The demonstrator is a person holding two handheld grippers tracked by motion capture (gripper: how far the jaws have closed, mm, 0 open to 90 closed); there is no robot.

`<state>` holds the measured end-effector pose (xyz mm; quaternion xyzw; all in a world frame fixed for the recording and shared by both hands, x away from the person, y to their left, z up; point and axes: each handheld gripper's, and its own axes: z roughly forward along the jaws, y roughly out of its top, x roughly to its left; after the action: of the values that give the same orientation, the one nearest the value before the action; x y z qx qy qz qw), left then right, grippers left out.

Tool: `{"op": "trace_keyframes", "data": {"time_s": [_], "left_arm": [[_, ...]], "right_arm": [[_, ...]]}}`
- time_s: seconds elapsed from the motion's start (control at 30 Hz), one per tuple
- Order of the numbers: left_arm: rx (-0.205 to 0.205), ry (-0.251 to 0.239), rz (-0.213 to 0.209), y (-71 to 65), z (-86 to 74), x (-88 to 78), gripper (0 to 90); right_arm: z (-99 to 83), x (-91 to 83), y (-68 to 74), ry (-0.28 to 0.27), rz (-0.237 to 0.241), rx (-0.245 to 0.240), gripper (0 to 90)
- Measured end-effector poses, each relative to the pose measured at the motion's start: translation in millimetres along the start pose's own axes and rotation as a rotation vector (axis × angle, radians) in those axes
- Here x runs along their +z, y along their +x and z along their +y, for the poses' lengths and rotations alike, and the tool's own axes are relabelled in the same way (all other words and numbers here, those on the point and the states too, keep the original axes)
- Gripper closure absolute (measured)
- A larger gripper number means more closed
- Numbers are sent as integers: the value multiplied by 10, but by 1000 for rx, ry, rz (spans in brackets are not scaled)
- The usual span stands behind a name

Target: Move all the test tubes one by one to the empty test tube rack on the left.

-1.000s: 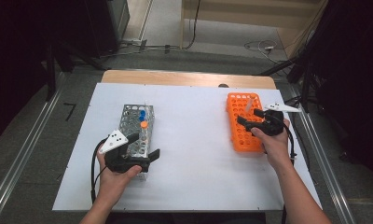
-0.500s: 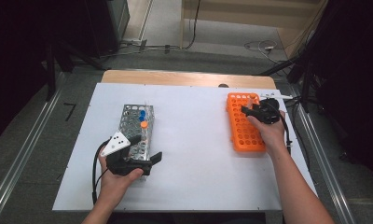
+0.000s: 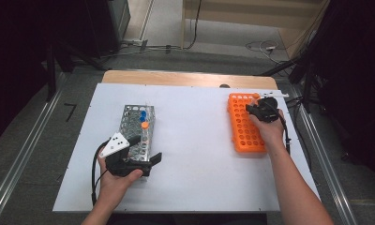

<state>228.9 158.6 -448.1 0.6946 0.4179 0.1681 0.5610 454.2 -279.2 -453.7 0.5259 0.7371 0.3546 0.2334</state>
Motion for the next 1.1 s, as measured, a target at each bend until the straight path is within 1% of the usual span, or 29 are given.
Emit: {"op": "trace_keyframes", "data": {"time_s": [0.13,0.23,0.4,0.43,0.47,0.57,0.6,0.7,0.77,0.97,1.1], "left_arm": [[4,5,1,6,-6,-1,0],[5,4,2,7,-4,0,0],[6,-1,-4,-2,7,6,0],[9,2,-5,-8,11,7,0],[9,2,-4,-14,12,9,0],[16,1,-9,-32,17,21,0],[17,3,-10,-42,18,27,0],[27,8,-13,-62,22,39,0],[28,9,-16,-80,27,47,0],[40,10,-32,-137,41,80,0],[47,14,-43,-174,48,99,0]], "right_arm": [[-10,-26,34,-25,-12,-26,726],[-5,-82,32,-59,-9,-11,727],[3,-217,21,-103,8,-7,727],[5,-256,19,-114,27,-7,728],[7,-309,29,-125,57,-5,727],[-6,-433,95,-145,99,-33,728],[-16,-461,118,-147,112,-37,728],[-68,-557,210,-151,154,-73,728],[-116,-620,273,-153,192,-82,727],[-261,-763,435,-153,268,-96,728],[-375,-873,593,-154,314,-130,728]]}}
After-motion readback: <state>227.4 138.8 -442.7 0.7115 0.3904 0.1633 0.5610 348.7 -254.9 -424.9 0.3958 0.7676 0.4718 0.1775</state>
